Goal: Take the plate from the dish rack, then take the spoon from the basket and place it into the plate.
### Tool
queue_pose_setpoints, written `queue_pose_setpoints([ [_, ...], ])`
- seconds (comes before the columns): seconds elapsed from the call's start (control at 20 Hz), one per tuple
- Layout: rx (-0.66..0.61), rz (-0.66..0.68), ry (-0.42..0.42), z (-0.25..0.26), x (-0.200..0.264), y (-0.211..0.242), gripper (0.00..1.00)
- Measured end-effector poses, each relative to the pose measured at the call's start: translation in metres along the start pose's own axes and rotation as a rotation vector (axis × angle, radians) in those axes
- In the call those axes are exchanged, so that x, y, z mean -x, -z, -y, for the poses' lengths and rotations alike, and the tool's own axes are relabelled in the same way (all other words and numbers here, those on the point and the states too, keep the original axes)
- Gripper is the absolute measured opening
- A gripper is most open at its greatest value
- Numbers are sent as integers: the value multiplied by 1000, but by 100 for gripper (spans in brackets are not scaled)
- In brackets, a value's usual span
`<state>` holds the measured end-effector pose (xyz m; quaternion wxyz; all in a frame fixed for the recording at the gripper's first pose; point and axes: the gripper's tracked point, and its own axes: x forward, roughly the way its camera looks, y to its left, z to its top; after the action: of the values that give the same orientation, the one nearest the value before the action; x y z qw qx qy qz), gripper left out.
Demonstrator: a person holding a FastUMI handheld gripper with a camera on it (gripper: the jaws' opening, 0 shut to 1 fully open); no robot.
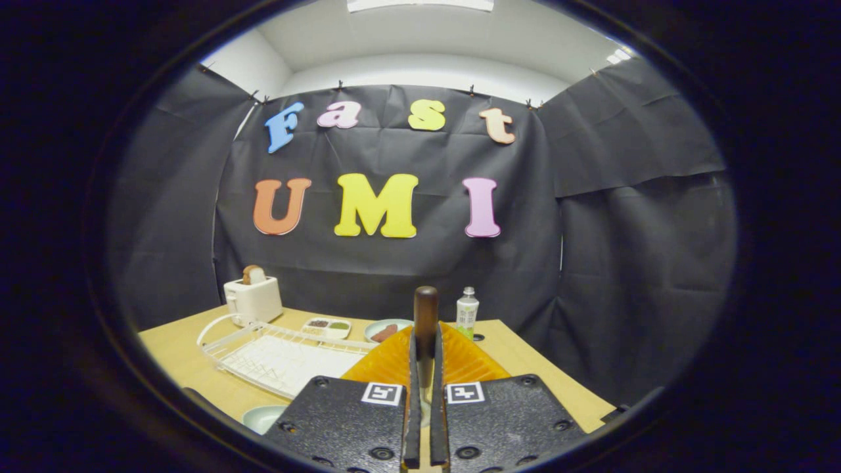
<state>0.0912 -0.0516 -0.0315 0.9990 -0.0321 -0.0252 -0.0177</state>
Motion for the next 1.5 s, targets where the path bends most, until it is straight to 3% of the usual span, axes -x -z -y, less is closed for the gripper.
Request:
queue_pose_setpoints([
  [0.75, -79, -101, -17, -100, 37, 99, 12],
  [1.05, -73, -106, -68, -133, 49, 112, 14],
  [1.5, -39, -84, -41, -124, 50, 105, 20],
])
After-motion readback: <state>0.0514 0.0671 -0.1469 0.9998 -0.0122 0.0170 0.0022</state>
